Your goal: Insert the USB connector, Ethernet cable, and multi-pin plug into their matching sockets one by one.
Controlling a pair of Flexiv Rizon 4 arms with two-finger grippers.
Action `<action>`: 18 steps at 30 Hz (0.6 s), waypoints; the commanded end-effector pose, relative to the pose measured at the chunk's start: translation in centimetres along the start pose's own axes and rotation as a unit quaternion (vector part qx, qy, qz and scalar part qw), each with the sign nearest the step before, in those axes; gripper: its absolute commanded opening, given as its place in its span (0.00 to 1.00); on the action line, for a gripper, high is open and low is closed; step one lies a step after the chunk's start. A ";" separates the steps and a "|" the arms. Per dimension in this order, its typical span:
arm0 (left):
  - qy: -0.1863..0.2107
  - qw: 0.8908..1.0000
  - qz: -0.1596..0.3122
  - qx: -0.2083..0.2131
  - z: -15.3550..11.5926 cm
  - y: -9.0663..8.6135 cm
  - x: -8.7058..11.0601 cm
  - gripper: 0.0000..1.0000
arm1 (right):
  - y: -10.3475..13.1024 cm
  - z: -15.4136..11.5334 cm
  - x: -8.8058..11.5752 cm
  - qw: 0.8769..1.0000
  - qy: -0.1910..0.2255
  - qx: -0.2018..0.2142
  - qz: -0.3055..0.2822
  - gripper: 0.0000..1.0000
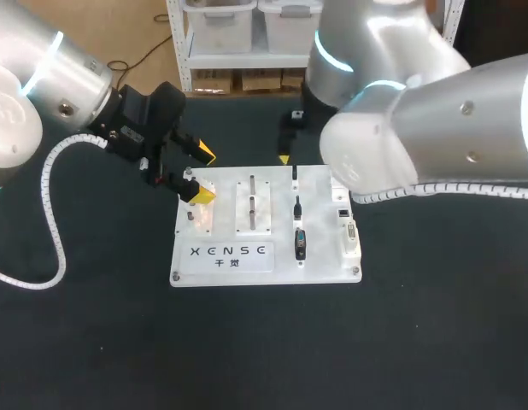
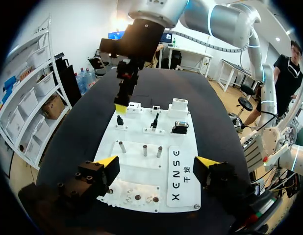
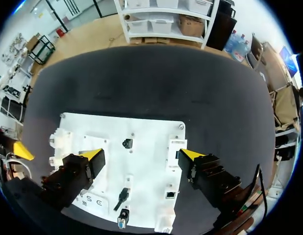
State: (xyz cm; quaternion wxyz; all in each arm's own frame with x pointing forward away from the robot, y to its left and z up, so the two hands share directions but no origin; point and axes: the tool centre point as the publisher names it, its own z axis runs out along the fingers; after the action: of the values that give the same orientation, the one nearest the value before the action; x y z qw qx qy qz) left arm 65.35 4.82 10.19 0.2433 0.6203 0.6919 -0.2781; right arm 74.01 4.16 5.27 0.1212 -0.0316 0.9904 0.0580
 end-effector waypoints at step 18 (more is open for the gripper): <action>0.002 1.000 0.000 0.001 0.0 0.1 0.0 1.00 | 0.4 0.8 -0.3 1.000 0.004 0.009 -0.002 1.00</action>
State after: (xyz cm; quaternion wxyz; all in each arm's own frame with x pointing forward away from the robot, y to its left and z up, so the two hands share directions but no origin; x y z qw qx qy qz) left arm 65.35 4.82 10.19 0.2432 0.6203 0.6919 -0.2781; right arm 74.66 4.77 4.52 0.1152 -0.0339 0.9915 0.0495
